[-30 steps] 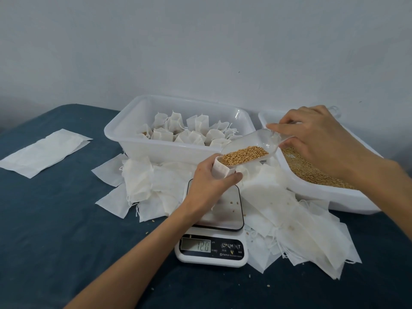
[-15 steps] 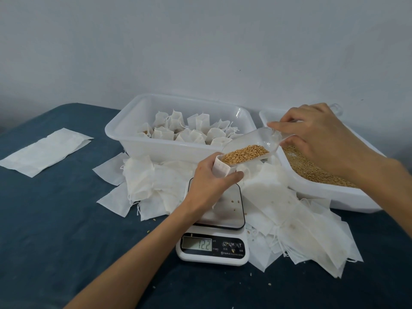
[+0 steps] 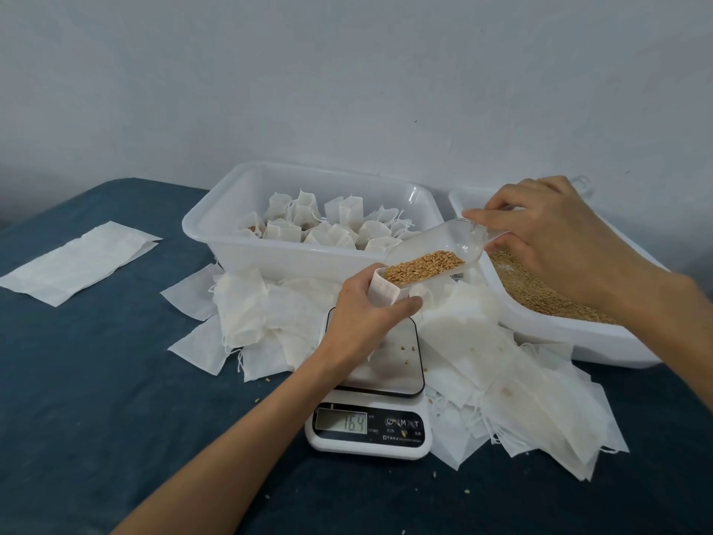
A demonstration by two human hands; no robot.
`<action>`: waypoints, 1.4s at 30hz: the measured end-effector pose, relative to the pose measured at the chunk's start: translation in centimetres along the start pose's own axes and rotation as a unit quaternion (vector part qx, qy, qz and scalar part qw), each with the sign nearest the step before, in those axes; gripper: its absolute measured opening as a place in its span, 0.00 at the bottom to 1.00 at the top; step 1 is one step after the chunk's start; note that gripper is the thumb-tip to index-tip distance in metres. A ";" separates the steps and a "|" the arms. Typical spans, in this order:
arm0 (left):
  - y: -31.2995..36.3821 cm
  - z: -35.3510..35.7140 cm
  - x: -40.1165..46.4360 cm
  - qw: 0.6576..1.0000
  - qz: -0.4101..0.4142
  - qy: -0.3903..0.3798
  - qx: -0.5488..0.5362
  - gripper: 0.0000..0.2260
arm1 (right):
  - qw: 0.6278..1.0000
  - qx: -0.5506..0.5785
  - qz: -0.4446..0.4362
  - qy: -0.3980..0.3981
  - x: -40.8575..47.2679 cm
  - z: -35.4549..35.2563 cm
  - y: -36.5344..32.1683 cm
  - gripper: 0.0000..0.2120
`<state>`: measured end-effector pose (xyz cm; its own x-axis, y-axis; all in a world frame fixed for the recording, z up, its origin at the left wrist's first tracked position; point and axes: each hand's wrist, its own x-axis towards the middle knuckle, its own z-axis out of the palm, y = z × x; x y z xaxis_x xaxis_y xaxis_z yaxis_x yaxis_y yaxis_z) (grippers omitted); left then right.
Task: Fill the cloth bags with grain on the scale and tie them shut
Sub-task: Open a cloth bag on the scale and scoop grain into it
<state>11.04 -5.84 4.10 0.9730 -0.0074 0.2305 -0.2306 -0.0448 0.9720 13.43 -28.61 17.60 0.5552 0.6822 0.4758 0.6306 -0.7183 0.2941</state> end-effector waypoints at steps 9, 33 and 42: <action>0.1 0.0 0.0 1.000 -0.007 0.005 0.011 0.17 | 1.000 0.009 0.006 -0.003 -0.2 0.2 0.1 0.20; 0.4 0.0 -0.1 1.000 -0.008 0.005 0.012 0.15 | 1.000 0.004 0.004 -0.004 0.1 -0.1 0.0 0.20; 0.2 0.0 -0.1 1.000 -0.011 0.005 0.015 0.15 | 1.000 -0.010 -0.004 -0.001 0.2 -0.4 -0.1 0.19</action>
<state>10.93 -5.84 4.33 0.9777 0.0039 0.2100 -0.2091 -0.0742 0.9751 13.26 -28.45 17.98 0.5512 0.6887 0.4711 0.6248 -0.7149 0.3140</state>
